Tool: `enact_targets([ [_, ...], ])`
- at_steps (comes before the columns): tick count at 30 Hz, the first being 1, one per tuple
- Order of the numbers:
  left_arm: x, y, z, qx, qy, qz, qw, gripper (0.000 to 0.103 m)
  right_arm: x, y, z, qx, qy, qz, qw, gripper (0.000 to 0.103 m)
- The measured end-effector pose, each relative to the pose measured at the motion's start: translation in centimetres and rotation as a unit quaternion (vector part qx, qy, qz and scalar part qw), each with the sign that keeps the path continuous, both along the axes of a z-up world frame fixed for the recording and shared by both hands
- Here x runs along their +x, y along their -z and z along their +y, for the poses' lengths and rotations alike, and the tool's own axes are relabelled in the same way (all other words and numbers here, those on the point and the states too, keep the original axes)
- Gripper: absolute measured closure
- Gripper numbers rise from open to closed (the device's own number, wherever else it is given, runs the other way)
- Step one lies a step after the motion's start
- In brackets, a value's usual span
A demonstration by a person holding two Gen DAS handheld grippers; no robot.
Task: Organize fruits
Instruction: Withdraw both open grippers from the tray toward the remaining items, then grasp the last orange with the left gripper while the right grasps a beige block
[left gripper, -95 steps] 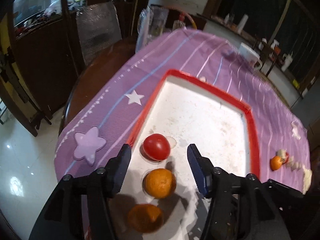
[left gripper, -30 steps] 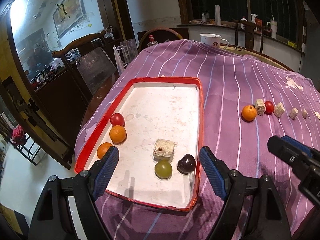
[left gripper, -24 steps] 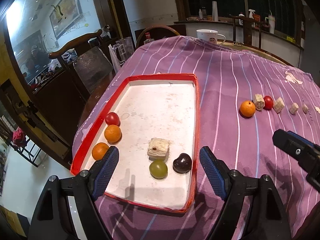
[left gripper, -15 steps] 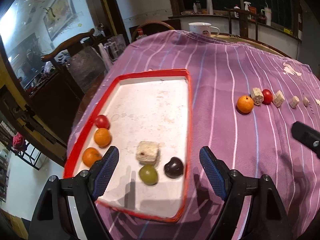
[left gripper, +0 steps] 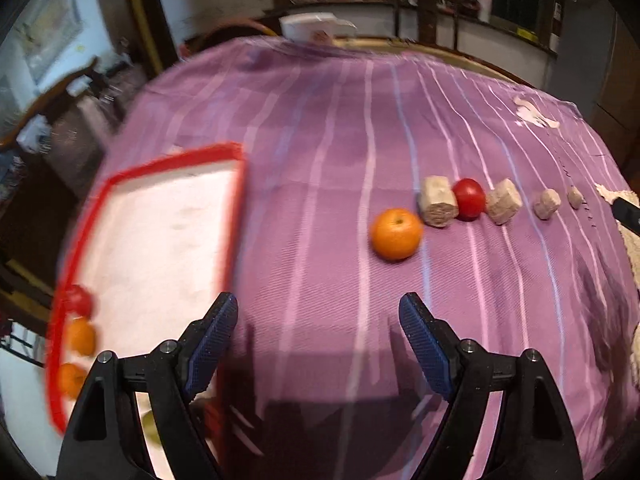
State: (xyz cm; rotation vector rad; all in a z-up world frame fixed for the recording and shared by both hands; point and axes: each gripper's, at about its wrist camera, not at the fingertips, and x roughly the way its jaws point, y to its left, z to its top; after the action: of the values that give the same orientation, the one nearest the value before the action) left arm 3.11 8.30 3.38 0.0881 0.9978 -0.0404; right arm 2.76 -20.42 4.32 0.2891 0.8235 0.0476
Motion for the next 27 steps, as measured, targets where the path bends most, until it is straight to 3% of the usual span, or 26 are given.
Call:
enact_targets([
  [3,1.8,0.7,-0.3,-0.027,0.000,0.005,0.9996,0.021,1.5,0.5,0.1,-0.003,-0.006,0.007,1.000,0.052],
  [6,2.9,1.0,-0.4,-0.015,-0.001,-0.015,0.9998,0.021,2.7,0.9,2.5,-0.041,-0.048,0.013,0.998,0.052],
  [10,3.7,0.9,-0.8,-0.030,0.024,-0.034,0.9987,0.021,4.3,2.4,5.5,-0.090,-0.088,0.014,0.992,0.052],
  [18,4.4,2.2,-1.8,-0.060,0.071,-0.025,0.9954,0.023,5.9,4.1,7.6,-0.124,-0.103,0.020,0.987,0.054],
  [21,4.4,2.5,-2.4,-0.043,0.075,-0.029,0.9958,0.047,5.9,4.4,8.0,-0.141,-0.098,0.022,0.985,0.065],
  [23,4.2,2.5,-2.8,-0.050,0.089,-0.032,0.9942,0.071,5.9,4.2,7.9,-0.143,-0.093,0.021,0.985,0.073],
  [24,4.1,2.4,-2.9,-0.049,0.090,-0.031,0.9942,0.071,5.9,4.2,7.9,-0.141,-0.092,0.023,0.985,0.078],
  [27,3.7,2.4,-3.1,-0.041,0.086,-0.032,0.9949,0.071,5.7,4.1,7.6,-0.134,-0.088,0.023,0.987,0.078],
])
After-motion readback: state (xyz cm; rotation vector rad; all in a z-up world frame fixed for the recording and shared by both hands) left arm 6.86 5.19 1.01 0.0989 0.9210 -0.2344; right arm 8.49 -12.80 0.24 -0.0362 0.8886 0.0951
